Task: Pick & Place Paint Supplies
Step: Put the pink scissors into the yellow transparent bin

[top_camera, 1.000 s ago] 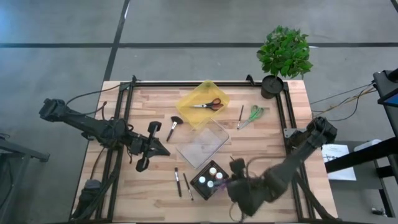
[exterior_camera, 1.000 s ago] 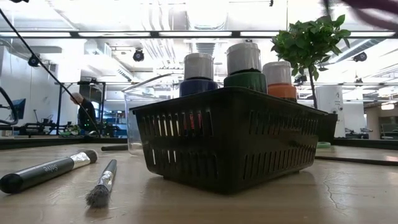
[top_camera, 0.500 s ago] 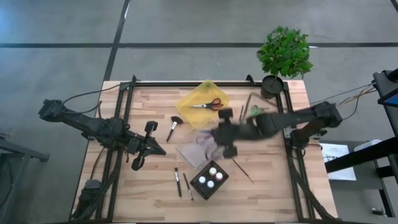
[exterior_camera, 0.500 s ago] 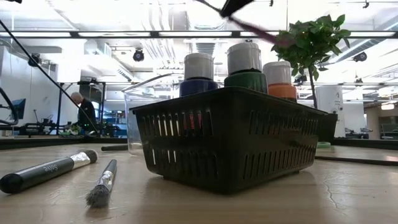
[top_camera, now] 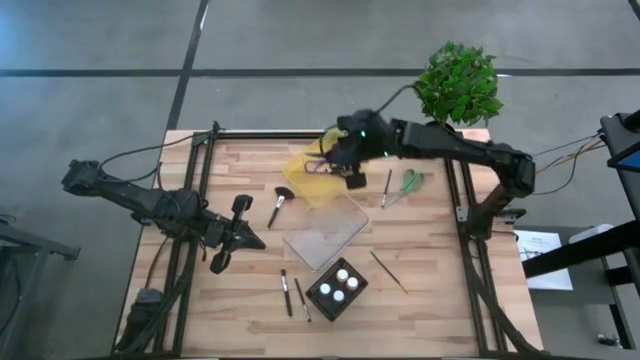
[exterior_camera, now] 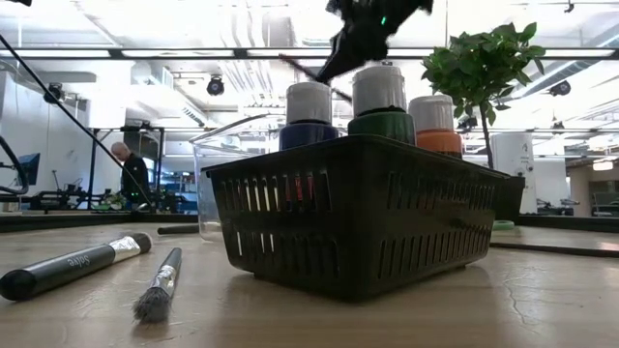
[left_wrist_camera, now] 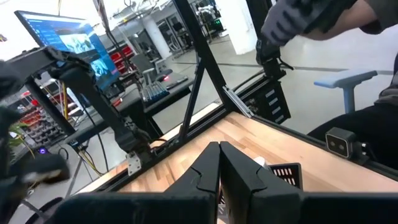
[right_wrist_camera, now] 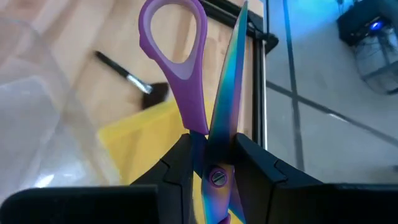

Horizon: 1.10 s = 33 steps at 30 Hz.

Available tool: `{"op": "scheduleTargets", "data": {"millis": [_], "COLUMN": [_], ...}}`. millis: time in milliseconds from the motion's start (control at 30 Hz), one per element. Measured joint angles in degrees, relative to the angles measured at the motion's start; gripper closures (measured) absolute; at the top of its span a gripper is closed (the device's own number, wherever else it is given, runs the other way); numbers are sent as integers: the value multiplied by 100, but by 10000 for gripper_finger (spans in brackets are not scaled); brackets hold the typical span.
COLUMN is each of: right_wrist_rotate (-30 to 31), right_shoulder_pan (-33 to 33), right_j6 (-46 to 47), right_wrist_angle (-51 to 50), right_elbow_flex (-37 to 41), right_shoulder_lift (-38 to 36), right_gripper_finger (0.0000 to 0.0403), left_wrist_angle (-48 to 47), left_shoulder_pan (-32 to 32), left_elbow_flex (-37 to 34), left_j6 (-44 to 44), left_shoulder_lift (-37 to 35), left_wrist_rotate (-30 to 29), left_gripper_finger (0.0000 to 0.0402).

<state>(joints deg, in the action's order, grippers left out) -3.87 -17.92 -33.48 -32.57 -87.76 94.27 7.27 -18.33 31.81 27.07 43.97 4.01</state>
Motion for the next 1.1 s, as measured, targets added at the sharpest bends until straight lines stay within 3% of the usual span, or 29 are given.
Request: {"op": "scheduleTargets", "data": {"millis": [267, 533, 1000, 1100], "right_wrist_rotate": [-626, -1168, -1287, -1261], "right_shoulder_pan": [-698, -1082, -1194, -1237], "right_j6": [-346, -313, -261, -105], "right_wrist_angle": [788, 935, 912, 854], "right_elbow_flex": [1, -7, -79, -82], "right_shoulder_lift": [883, 1455, 2256, 2192], "right_gripper_finger": [324, 324, 324, 290], "left_wrist_angle": [-121, -158, -245, -269], "left_shoulder_pan": [2, 2, 2, 2], "left_elbow_flex": [0, 0, 0, 0], "left_j6": [7, 8, -12, -7], "left_shoulder_lift": [0, 0, 0, 0], "left_wrist_rotate": [2, 2, 4, 4], "left_gripper_finger": [387, 387, 387, 387]}}
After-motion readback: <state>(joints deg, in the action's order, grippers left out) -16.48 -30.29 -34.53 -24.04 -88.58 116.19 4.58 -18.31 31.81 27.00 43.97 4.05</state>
